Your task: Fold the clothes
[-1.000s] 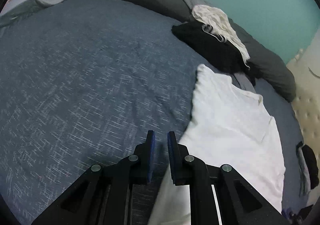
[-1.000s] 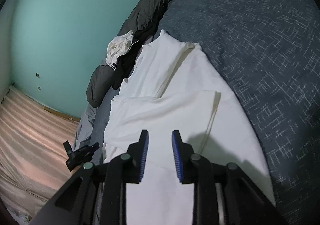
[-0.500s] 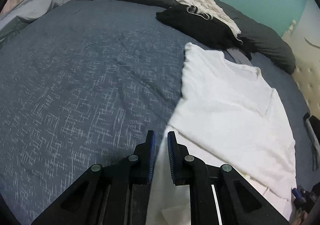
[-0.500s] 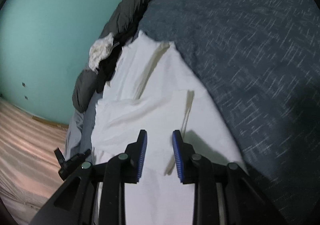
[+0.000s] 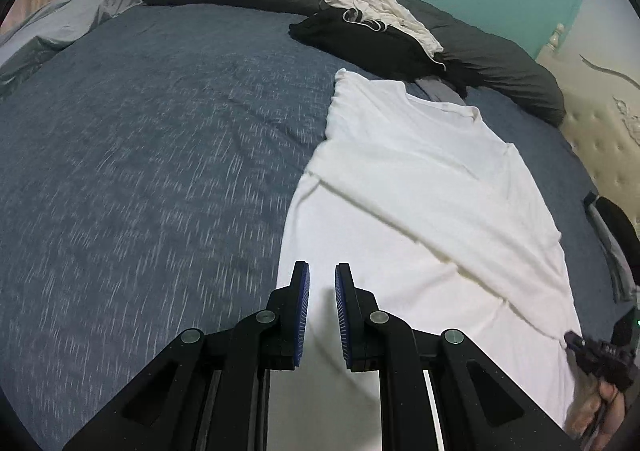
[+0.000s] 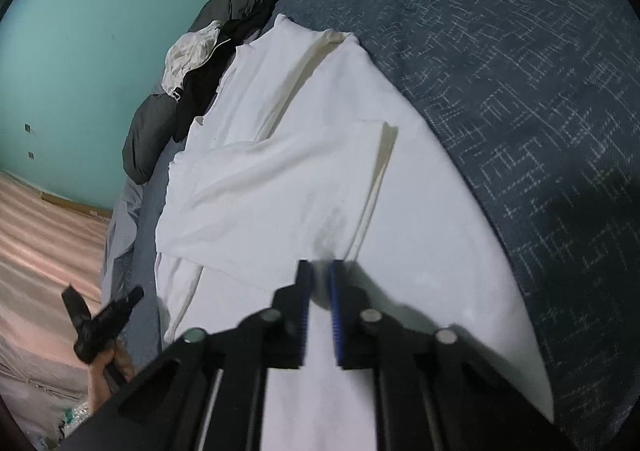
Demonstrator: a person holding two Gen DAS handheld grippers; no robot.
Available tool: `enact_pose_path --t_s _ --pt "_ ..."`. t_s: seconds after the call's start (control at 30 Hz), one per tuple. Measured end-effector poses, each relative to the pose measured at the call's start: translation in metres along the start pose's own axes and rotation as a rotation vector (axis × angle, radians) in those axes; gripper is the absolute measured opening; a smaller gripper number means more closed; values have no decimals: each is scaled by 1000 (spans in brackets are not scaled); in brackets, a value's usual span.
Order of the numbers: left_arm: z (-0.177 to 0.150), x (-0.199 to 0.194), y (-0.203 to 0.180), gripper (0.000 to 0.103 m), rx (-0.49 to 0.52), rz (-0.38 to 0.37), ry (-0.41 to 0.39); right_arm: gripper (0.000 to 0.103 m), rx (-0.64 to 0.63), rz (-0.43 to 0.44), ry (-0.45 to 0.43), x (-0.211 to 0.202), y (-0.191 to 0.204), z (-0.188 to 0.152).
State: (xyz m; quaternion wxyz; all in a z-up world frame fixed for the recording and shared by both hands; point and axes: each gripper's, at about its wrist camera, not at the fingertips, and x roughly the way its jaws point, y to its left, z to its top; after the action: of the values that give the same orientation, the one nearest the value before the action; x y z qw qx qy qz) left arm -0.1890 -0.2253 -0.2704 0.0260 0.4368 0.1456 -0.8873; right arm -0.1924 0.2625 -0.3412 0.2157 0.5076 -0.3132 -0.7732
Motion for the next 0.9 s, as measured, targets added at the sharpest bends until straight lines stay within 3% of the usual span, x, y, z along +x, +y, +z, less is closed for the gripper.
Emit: enact_pose_path --t_s 0.23,0.53,0.73,0.87,0.9 --pt "-15 -52 5 14 6 24 -5 2 -27 37 -25 -14 14 -10" --pt "-19 -107 -4 15 91 89 5 2 93 68 -16 -19 -9 -21" --pt "-27 -112 -8 15 112 85 66 2 57 78 -26 -21 -4 -17" --pt "-38 -106 -6 15 94 69 105 7 89 84 -21 -24 -9 -16" --pt "-41 -103 -6 15 90 62 113 12 98 83 -34 -27 -12 -16"
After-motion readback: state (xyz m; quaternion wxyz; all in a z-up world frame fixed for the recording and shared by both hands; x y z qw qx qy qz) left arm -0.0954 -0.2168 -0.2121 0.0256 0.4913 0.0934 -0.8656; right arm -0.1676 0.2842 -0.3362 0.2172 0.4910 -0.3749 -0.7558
